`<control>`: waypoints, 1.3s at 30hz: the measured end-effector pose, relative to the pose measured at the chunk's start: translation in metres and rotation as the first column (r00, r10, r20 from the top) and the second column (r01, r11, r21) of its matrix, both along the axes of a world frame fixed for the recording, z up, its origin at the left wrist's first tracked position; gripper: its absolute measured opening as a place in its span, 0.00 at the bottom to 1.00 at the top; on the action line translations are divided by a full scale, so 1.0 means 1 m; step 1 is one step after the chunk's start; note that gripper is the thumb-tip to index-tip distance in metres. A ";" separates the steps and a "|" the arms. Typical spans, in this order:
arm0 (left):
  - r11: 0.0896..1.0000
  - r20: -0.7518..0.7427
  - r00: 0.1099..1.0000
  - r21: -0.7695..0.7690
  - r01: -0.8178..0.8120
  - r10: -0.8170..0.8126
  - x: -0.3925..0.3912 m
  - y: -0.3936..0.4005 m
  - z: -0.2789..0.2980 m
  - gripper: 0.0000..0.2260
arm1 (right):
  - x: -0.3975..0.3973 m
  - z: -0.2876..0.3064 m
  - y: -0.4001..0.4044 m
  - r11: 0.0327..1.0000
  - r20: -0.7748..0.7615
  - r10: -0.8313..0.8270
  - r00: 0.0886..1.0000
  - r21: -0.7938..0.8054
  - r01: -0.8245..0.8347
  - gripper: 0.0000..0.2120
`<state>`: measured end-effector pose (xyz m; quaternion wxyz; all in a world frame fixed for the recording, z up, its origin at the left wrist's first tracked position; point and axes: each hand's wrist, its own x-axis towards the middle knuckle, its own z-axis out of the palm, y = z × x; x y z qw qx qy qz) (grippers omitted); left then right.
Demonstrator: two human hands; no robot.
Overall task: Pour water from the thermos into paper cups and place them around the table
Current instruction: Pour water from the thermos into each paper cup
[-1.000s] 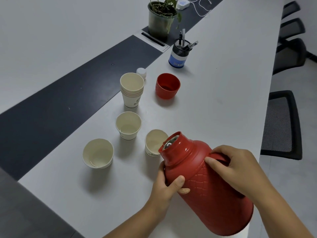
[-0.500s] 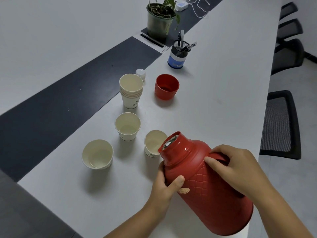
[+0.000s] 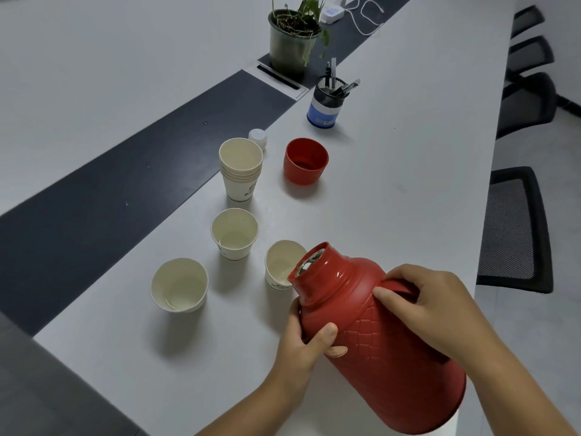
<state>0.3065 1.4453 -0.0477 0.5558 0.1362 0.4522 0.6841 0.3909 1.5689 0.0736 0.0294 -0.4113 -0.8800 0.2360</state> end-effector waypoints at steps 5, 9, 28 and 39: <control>1.000 0.006 1.000 -0.004 -0.001 0.001 -0.001 0.000 0.000 0.46 | 0.000 -0.001 0.000 1.000 0.012 0.010 1.000 0.009 -0.010 0.04; 1.000 0.008 1.000 -0.010 -0.005 0.005 0.000 0.001 0.000 0.46 | 0.000 -0.001 0.001 1.000 0.015 0.013 1.000 0.016 -0.013 0.05; 1.000 0.008 1.000 -0.006 -0.005 0.005 0.000 0.001 -0.003 0.44 | -0.001 -0.001 0.001 1.000 0.015 0.013 1.000 0.017 -0.013 0.05; 1.000 -0.063 0.998 -0.008 0.002 -0.003 -0.007 0.000 0.002 0.41 | 0.009 -0.004 -0.001 0.999 -0.067 0.005 0.998 -0.041 -0.007 0.05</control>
